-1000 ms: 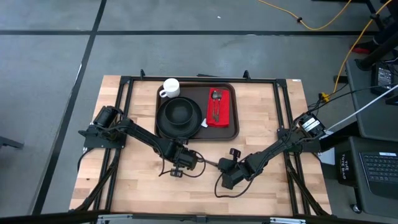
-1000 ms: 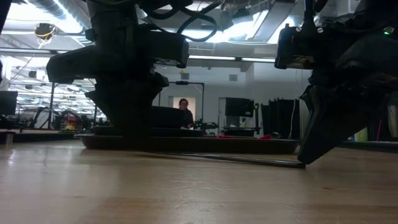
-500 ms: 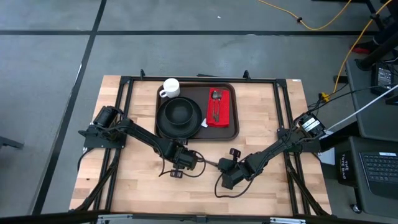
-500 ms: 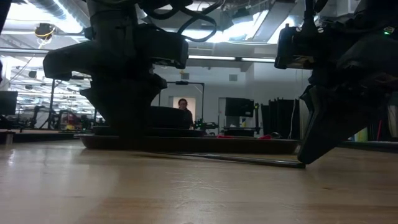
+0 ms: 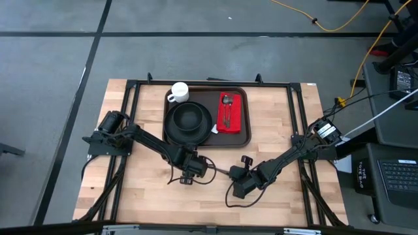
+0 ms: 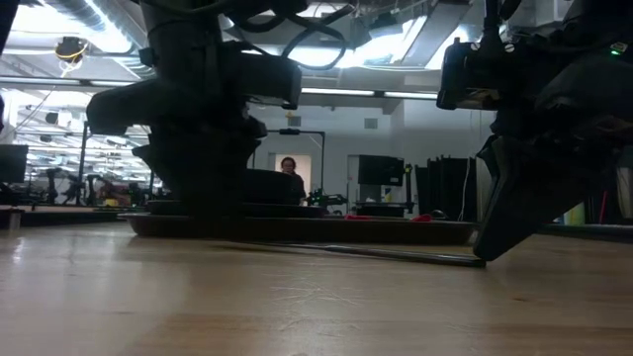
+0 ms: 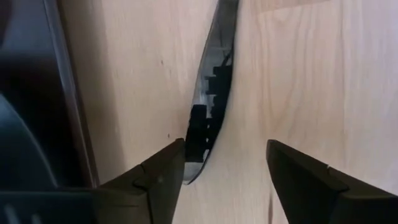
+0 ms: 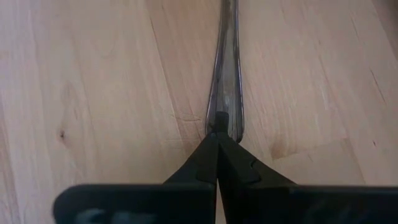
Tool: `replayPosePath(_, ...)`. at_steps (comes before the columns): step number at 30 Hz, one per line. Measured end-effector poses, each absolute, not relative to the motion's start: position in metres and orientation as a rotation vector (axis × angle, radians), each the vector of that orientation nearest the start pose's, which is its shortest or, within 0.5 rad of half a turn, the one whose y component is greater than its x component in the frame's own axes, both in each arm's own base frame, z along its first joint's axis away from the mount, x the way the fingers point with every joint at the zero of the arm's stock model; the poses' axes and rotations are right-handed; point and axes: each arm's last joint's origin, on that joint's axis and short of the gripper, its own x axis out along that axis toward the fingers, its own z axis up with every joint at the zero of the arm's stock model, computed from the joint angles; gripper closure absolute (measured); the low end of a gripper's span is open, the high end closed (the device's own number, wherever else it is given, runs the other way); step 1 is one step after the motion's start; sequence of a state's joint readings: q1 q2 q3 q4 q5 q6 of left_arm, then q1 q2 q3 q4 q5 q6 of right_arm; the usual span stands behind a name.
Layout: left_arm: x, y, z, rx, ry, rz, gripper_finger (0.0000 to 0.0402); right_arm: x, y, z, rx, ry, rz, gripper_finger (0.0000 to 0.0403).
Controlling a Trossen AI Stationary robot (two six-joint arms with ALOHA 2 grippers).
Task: Set up tray
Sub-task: Put the black table knife to the right of the black fork on top of the table napkin on the brown serving tray
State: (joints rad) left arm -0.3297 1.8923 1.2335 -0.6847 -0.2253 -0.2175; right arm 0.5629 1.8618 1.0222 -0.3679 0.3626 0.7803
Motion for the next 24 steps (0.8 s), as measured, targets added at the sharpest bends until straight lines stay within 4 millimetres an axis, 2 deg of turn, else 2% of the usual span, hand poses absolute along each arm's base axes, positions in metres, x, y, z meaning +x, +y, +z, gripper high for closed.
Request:
replayPosePath(9, 0.342, -0.096, 0.156, 0.148, 1.307, 0.082, 0.0180, 0.291, 0.172, 0.125, 0.163, 1.054, -0.246, 0.0398)
replayPosePath(16, 0.343, -0.092, 0.145, 0.137, 1.365, 0.076, 0.0180, 0.291, 0.172, 0.125, 0.163, 1.053, -0.245, 0.0398)
replayPosePath(24, 0.343, -0.090, 0.145, 0.157, 1.373, 0.051, 0.0180, 0.291, 0.172, 0.125, 0.164, 1.053, -0.245, 0.0398)
